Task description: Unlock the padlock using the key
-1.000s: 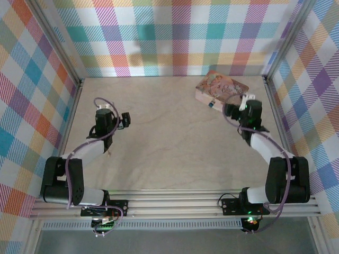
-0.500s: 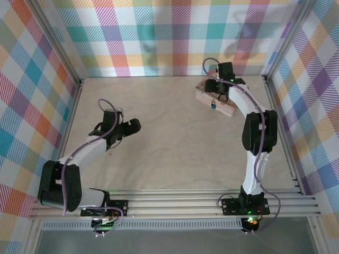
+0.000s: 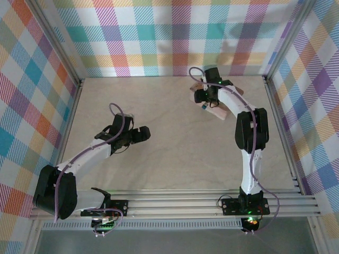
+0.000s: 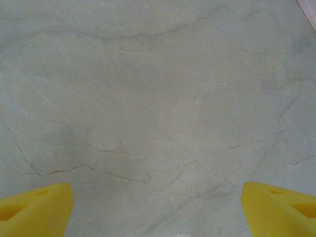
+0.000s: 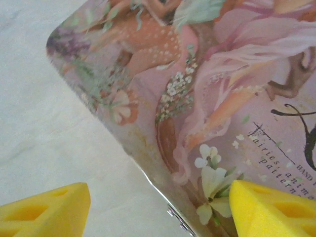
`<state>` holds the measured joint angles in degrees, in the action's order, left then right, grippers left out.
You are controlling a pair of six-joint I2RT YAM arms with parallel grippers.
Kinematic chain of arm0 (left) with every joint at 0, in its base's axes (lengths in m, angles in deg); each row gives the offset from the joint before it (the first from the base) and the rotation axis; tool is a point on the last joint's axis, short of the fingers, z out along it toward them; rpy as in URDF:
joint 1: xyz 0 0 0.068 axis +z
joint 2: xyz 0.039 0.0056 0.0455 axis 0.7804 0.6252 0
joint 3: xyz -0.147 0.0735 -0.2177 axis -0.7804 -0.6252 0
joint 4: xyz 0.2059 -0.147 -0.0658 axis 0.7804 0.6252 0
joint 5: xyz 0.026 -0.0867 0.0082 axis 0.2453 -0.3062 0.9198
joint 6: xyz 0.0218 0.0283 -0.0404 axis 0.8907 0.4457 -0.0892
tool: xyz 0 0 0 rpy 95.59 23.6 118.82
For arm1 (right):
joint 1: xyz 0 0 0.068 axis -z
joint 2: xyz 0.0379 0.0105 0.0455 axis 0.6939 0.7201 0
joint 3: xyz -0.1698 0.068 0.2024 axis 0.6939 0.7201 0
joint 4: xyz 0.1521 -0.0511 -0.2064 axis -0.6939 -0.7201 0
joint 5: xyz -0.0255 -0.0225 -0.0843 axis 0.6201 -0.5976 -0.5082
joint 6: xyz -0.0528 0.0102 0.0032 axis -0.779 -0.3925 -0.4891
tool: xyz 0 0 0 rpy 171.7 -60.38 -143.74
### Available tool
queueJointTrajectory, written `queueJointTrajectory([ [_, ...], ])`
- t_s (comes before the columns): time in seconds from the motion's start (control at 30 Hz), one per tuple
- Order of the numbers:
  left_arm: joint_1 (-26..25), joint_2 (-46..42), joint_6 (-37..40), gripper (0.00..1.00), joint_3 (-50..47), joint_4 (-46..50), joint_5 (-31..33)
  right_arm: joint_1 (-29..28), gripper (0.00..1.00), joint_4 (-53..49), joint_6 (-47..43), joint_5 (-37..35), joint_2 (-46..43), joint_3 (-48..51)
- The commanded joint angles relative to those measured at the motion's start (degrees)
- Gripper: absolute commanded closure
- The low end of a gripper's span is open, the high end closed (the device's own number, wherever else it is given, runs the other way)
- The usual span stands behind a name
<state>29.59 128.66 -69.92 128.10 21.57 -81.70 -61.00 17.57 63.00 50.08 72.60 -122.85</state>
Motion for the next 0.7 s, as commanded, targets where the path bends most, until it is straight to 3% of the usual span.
queueJointTrajectory([
  [0.0, -0.26, -0.12, -0.42, 0.12, 1.07, 2.76, 0.54, -2.99, 0.27, -6.08, -0.95, 10.6, -1.36, 5.36],
  [0.2, -0.26, -0.81, -0.89, 0.12, 1.08, 1.44, 0.3, -5.5, 0.29, -6.26, -0.52, 14.9, -8.15, 11.79],
  [0.43, -0.21, 1.84, -0.05, 0.11, 4.78, 3.6, -0.11, -7.06, 0.31, -2.29, 6.0, 22.99, -16.7, 20.54],
  [0.67, -0.23, 9.31, 2.89, 0.13, 13.57, 6.18, -7.19, -7.03, 0.23, -1.7, 12.37, 15.51, -25.65, 21.23],
])
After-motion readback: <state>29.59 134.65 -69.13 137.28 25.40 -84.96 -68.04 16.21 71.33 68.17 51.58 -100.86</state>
